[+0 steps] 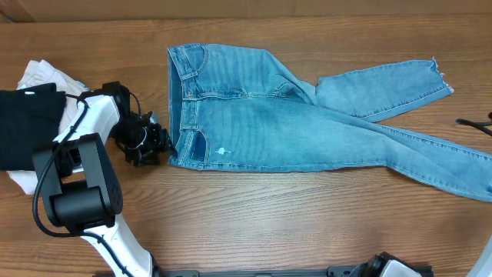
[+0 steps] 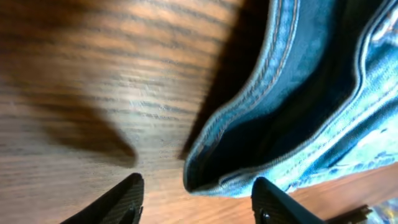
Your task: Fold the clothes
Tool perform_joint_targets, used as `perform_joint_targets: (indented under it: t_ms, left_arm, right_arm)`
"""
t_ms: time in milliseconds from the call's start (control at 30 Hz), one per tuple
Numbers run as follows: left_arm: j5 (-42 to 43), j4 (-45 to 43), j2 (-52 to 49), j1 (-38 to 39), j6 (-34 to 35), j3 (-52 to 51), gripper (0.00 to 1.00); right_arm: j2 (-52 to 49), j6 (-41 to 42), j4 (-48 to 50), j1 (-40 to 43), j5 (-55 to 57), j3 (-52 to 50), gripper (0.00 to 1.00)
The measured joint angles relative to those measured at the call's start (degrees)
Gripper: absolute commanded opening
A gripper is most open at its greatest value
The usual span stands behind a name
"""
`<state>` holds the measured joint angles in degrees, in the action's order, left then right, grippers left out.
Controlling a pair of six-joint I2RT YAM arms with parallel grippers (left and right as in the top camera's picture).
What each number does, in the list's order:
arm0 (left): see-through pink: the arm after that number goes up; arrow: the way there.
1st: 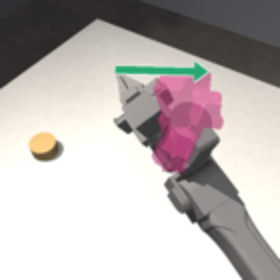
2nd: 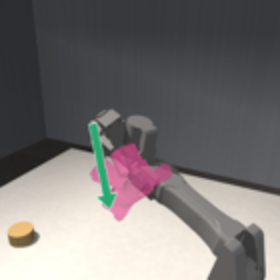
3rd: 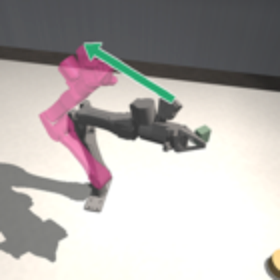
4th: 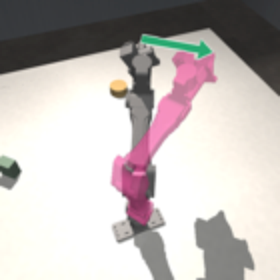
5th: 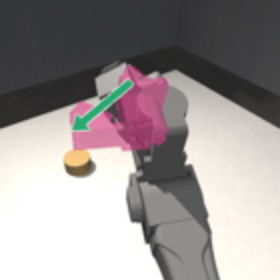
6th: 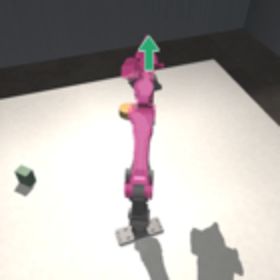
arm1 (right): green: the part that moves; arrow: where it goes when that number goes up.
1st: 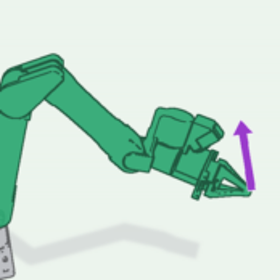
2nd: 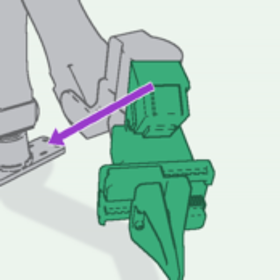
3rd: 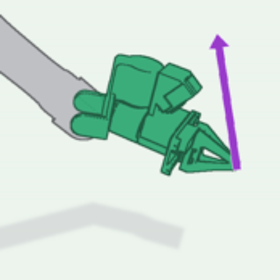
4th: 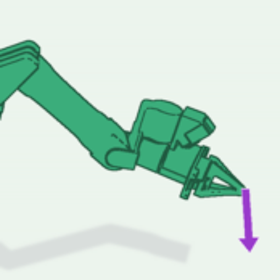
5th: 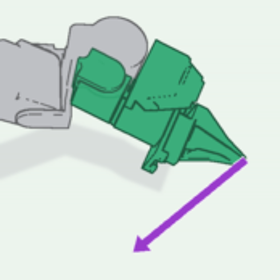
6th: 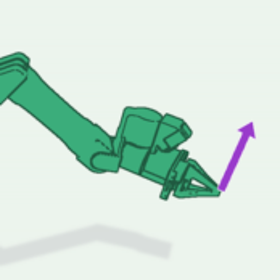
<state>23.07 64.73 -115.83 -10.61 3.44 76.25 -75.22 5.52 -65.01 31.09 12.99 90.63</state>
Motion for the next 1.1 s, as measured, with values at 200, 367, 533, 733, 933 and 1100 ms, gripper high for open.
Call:
perform_joint_targets:
  t_ms: [200, 367, 533, 733, 933, 1100]
  left_arm:
    - [5.9, 5.1, 0.0, 0.0, -4.1, 3.9, 0.54]
    - [7.9, 5.6, 3.3, 0.5, -5.3, 10.2, 0.59]
    - [8.7, 4.7, 9.5, 3.8, -5.6, 12.7, 0.5]
    - [8.4, -0.5, 9.0, 12.4, -5.4, 11.8, 0.25]
    - [5.6, -2.4, 2.8, 19.3, -4.0, 11.1, 0.24]
    - [3.2, -2.5, -4.3, 20.4, -2.7, 10.7, 0.22]
  right_arm:
    - [-7.2, 1.3, -2.5, 0.0, -2.6, 0.0, 0.73]
    - [-15.8, 2.6, -2.3, 0.9, -3.4, 0.0, 0.75]
    - [-21.1, 3.9, -2.1, 3.8, -4.6, 0.0, 0.64]
    - [-23.7, 4.3, -1.2, 4.1, -5.3, 0.0, 0.62]
    - [-26.4, 4.4, -1.0, 4.2, -5.3, 0.0, 0.63]
    - [-28.6, 4.3, -1.0, 4.1, -6.2, 0.0, 0.7]
